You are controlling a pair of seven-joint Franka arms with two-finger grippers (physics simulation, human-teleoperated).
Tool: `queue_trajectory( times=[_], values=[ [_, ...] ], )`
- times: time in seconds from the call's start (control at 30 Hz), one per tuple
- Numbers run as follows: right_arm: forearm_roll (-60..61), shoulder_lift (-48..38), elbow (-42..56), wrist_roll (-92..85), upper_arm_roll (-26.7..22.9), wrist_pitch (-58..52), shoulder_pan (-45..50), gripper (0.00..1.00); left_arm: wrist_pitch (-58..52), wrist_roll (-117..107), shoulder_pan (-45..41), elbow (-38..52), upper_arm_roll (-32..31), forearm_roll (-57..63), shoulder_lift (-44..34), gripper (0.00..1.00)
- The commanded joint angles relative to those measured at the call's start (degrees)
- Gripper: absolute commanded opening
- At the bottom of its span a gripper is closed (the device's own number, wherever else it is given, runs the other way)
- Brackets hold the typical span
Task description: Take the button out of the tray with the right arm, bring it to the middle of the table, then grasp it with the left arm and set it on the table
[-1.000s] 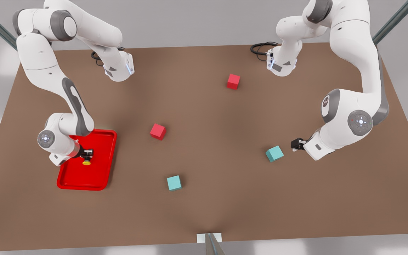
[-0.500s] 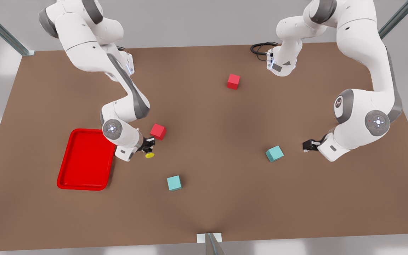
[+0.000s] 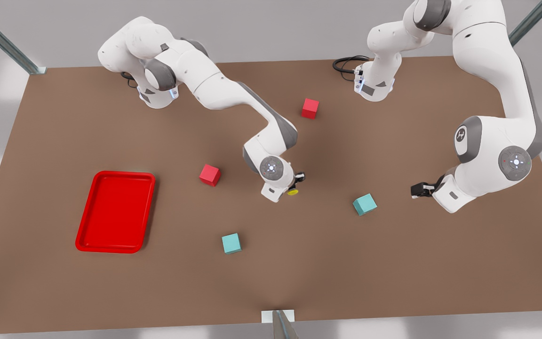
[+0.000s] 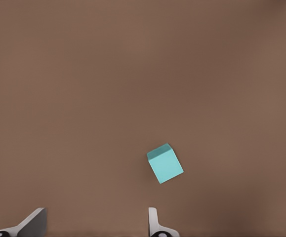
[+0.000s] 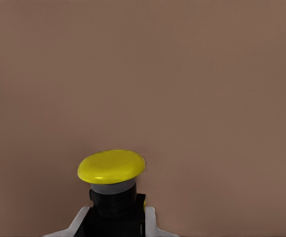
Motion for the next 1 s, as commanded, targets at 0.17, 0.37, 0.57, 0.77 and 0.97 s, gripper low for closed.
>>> queue_trajectory(
  times=[0.17, 0.37, 0.57, 0.77, 0.97],
  values=[
    [0.89, 0.3, 0.91, 24.62, -0.72, -0.16, -1.03, 1.0, -0.38, 0.27, 0.0, -0.06, -0.03, 0.04, -0.13, 1.0],
    [-7.63, -30.45, -31.6, 4.15, -0.81, -6.23, -13.68, 1.0, 6.39, -24.33, -12.38, -0.41, -0.64, 0.04, 1.72, 1.0],
    [-30.49, -50.17, -43.85, -29.0, -0.99, -14.65, -39.78, 1.0, 15.16, -76.27, -29.71, -3.83, -0.64, 13.23, 8.58, 1.0],
    [-29.96, -48.57, -32.23, -27.15, 14.3, -19.41, -54.64, 1.0, 34.34, -84.02, -27.33, -12.54, -0.64, 11.73, 10.68, 1.0],
    [-30.31, -39.96, -28.8, -27.15, 16.33, -18.18, -56.49, 1.0, 36.18, -97.64, -32.52, -13.77, -0.64, 11.73, 11.39, 1.0]
  ],
)
